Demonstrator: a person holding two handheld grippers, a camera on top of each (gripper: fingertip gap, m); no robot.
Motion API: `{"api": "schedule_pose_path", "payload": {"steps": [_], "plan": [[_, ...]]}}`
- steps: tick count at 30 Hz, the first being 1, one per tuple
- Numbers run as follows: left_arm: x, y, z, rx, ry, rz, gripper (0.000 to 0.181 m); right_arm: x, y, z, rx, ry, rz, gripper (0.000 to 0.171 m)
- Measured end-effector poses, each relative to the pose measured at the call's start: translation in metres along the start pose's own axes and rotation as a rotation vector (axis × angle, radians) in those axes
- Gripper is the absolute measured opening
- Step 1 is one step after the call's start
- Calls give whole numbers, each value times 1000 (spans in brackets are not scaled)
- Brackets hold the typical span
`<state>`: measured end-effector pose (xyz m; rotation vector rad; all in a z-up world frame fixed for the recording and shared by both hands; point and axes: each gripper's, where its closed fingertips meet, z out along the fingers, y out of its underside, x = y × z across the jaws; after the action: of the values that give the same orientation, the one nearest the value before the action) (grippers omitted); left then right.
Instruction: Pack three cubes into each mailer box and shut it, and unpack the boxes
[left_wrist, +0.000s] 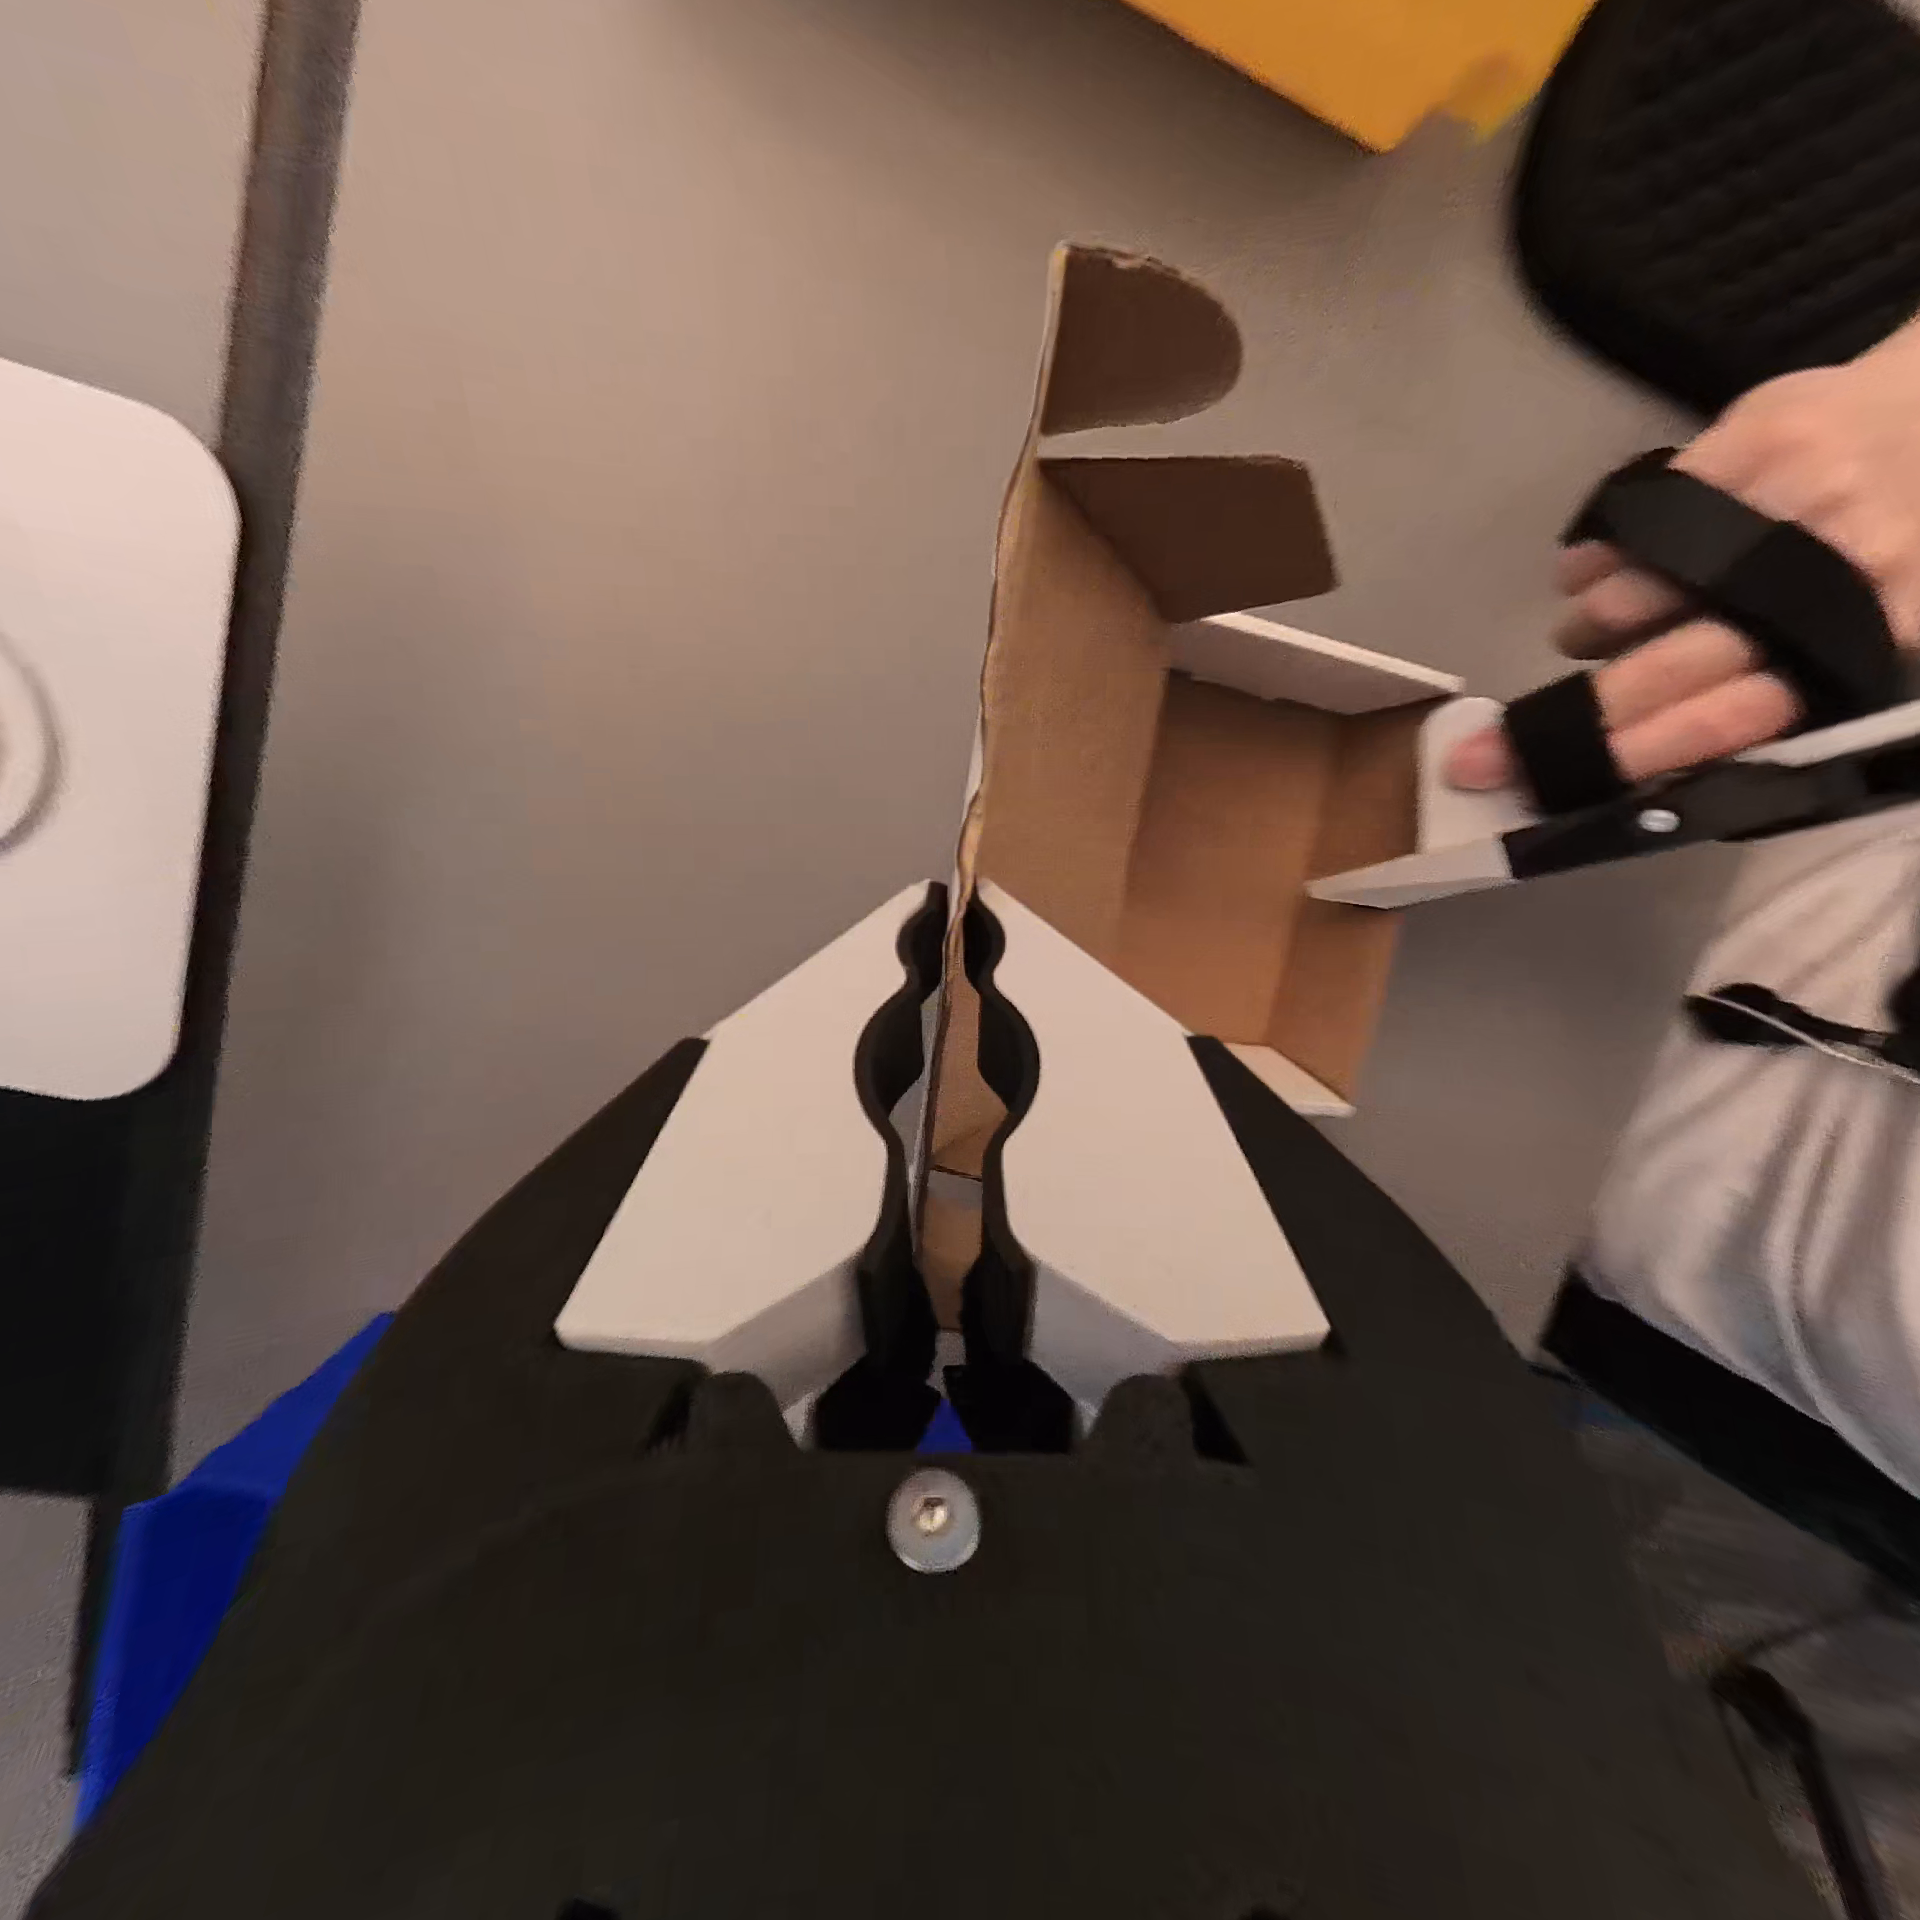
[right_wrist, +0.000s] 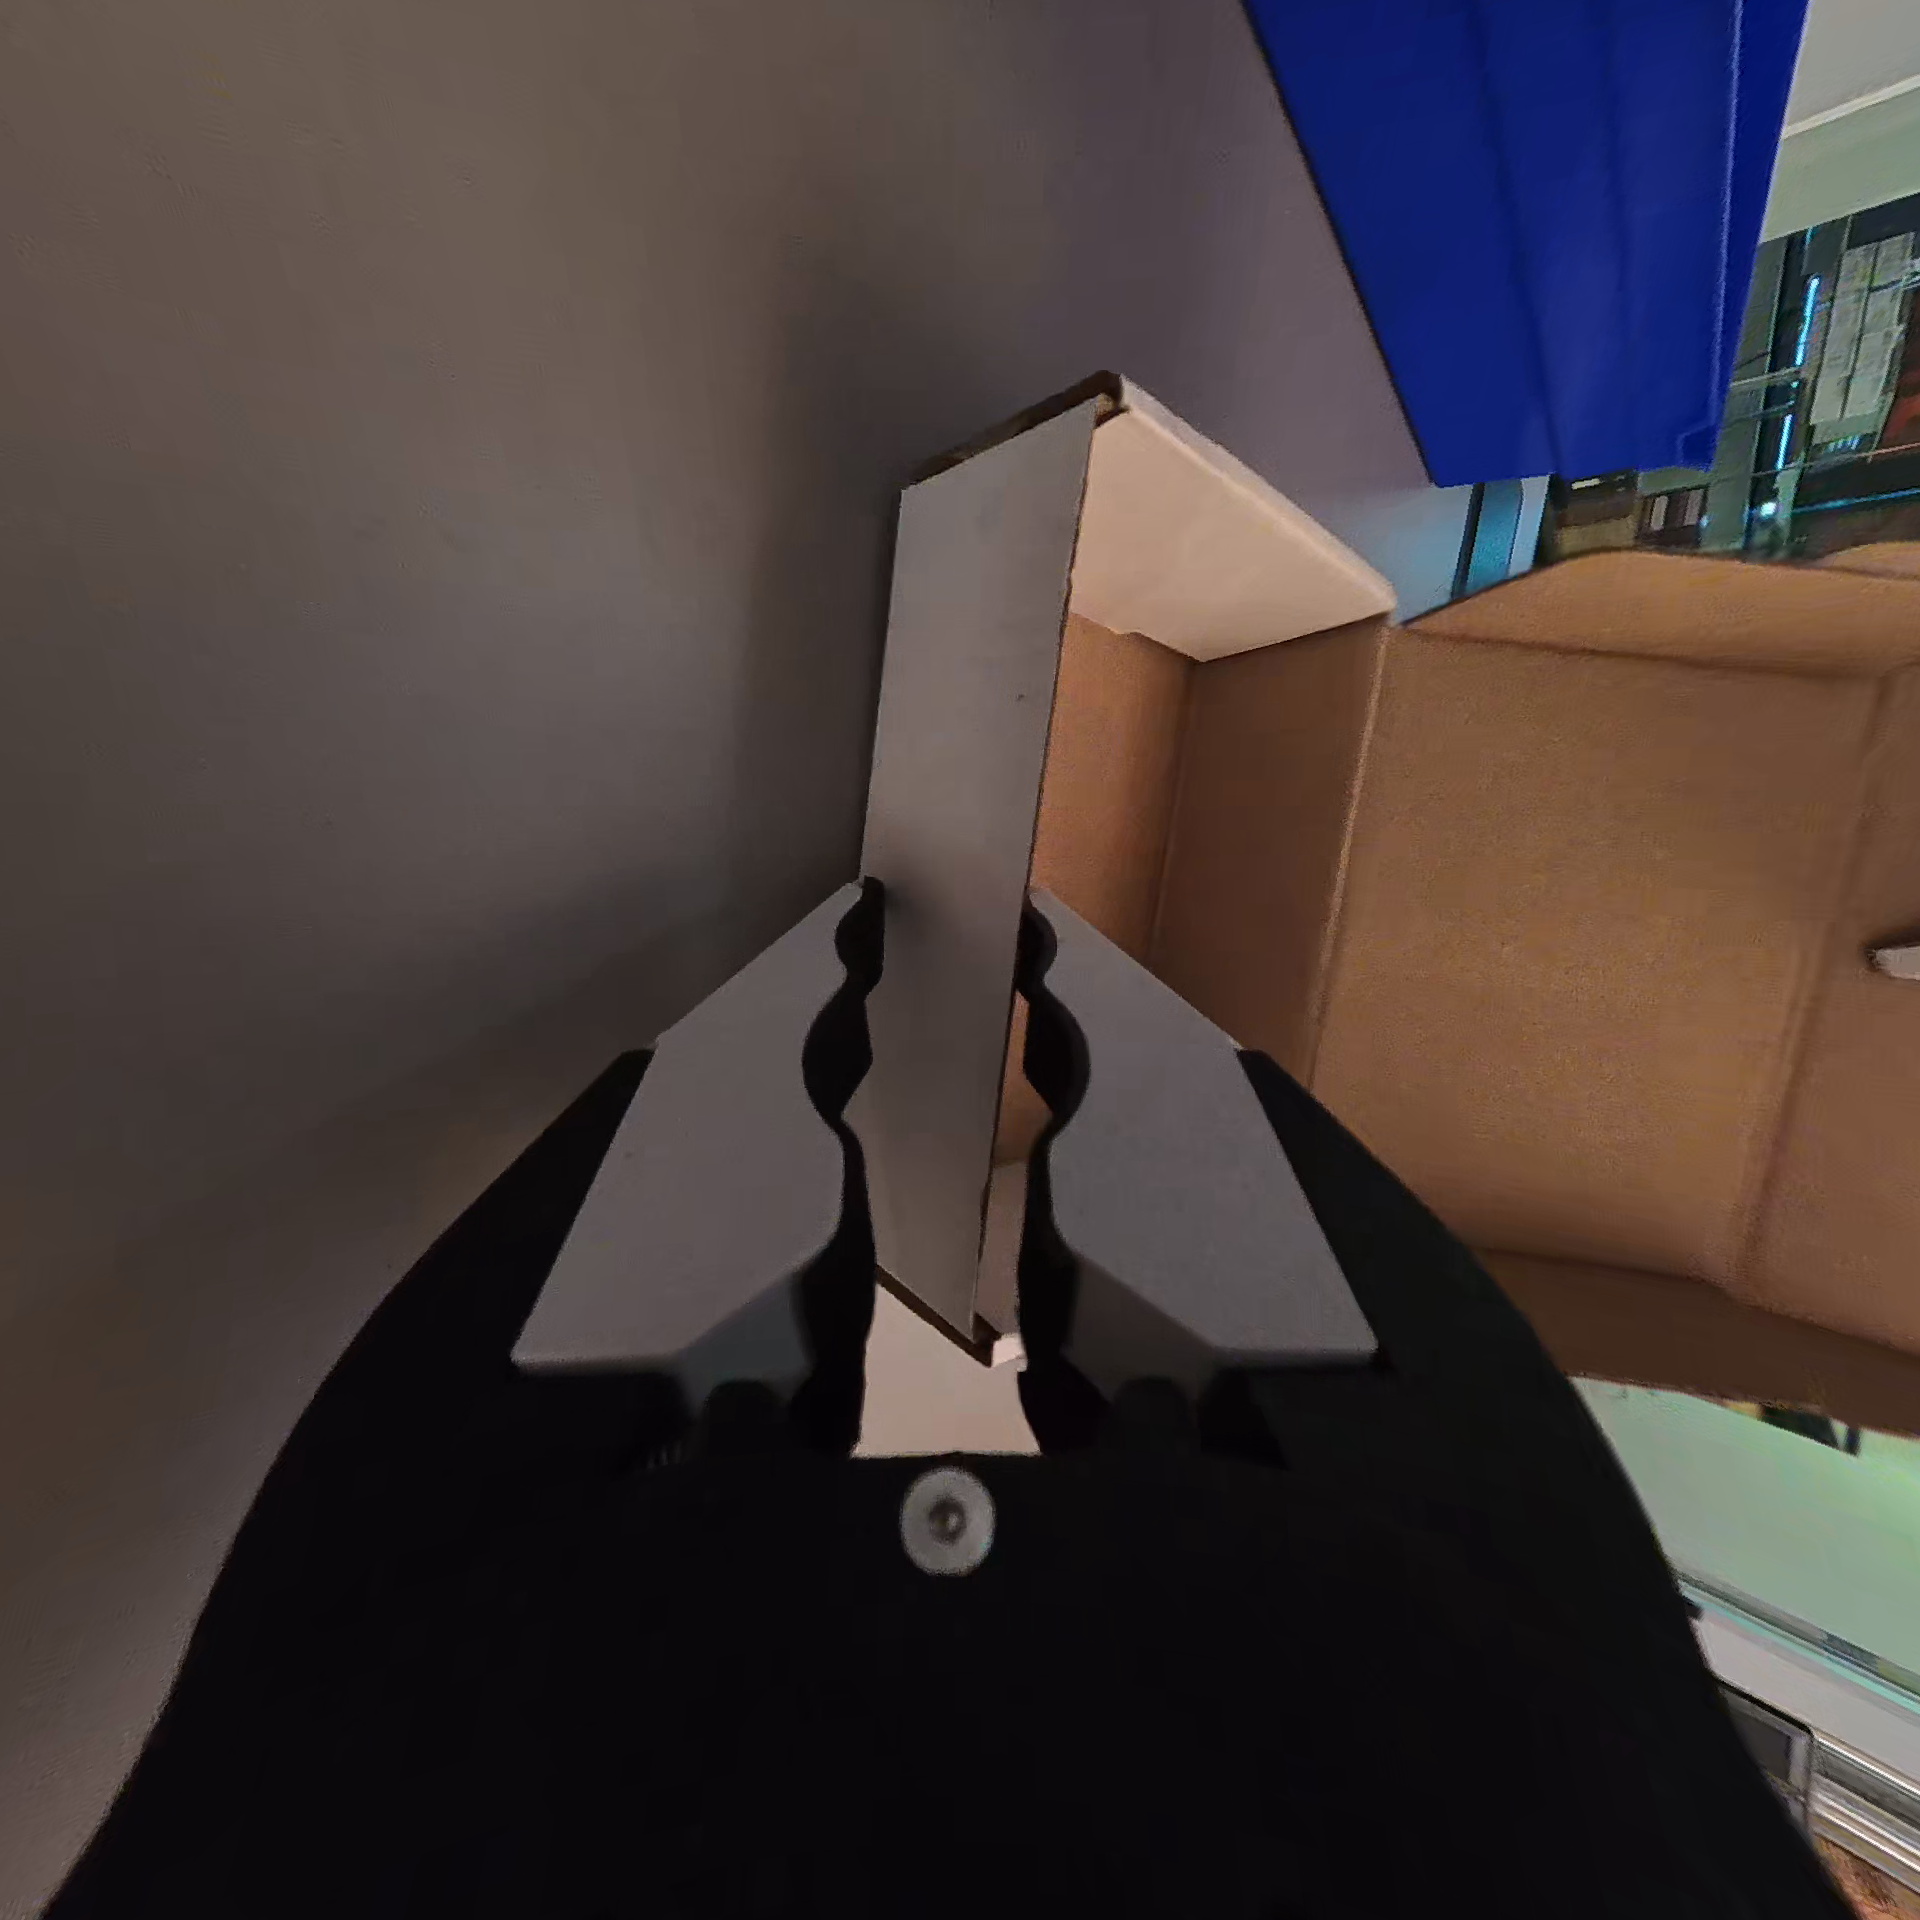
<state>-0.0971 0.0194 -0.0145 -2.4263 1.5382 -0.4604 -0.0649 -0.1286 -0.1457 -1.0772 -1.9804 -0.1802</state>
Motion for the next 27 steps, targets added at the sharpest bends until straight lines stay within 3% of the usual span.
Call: {"api": "schedule_pose_path", "payload": {"steps": [11,27], "plan": [[-51,11,75,-117,-362,278,1,1,1,2,-3,8,23,28],[-59,29,117,-178,-331,248,7,0,1,2,-9,14,14,29]]}}
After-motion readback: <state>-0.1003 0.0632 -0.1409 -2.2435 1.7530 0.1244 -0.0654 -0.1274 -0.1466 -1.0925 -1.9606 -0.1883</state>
